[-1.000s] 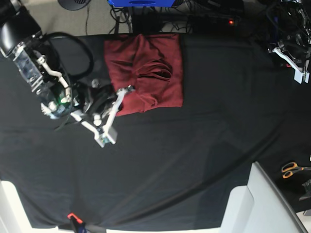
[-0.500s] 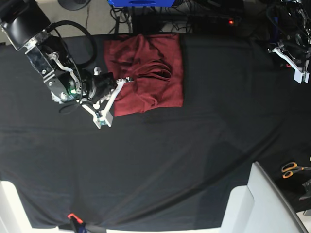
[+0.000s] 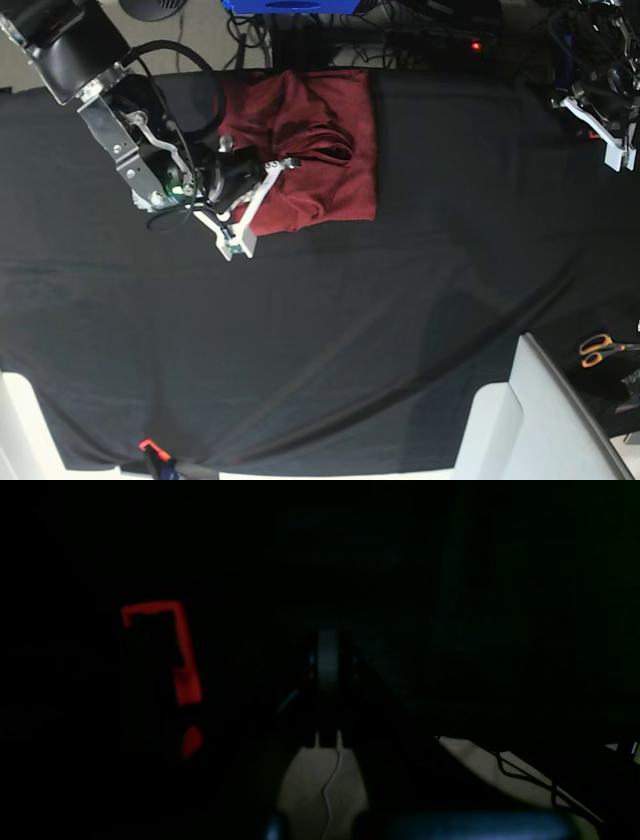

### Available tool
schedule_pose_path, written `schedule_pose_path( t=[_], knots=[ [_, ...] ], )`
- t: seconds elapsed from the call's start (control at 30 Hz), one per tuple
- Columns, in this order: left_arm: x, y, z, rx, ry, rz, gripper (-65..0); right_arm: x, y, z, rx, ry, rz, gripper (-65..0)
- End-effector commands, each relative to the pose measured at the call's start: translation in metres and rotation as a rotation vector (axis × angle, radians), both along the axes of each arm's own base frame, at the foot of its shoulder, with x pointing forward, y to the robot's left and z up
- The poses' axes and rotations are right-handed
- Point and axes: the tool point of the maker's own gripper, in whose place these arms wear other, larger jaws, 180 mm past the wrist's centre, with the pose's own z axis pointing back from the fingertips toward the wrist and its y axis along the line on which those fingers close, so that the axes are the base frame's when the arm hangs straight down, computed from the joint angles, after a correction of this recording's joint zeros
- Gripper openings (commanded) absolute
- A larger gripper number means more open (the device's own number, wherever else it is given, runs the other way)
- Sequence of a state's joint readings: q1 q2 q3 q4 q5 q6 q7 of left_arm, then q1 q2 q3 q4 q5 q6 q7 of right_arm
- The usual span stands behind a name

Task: Fold the T-shirt properly
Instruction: 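Press and tuck the folded edge with the right gripper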

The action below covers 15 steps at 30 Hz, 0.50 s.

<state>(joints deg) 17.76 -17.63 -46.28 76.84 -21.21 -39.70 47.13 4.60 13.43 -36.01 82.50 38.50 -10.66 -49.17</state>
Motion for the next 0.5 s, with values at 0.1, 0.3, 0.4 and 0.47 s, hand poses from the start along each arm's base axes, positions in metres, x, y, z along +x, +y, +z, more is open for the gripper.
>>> schedule_pose_path(
  t=[0.1, 0.3, 0.4, 0.47],
  knots=[
    [0.007, 0.008, 0.011, 0.023, -0.032, -0.009, -65.0, 0.011, 0.019, 0.015, 0.037, -0.044, 0.028, -64.5],
    [0.008, 0.008, 0.011, 0.023, -0.033, -0.009, -65.0, 0.005, 0.046, 0.02, 0.068, -0.044, 0.076, -64.5],
    [0.008, 0.008, 0.011, 0.023, -0.033, -0.009, -65.0, 0.007, 0.058, 0.025, 0.091, -0.048, 0.082, -64.5],
    [0.008, 0.008, 0.011, 0.023, -0.033, -0.009, -65.0, 0.011, 0.066, 0.032, 0.102, -0.049, 0.092, -64.5]
  ],
)
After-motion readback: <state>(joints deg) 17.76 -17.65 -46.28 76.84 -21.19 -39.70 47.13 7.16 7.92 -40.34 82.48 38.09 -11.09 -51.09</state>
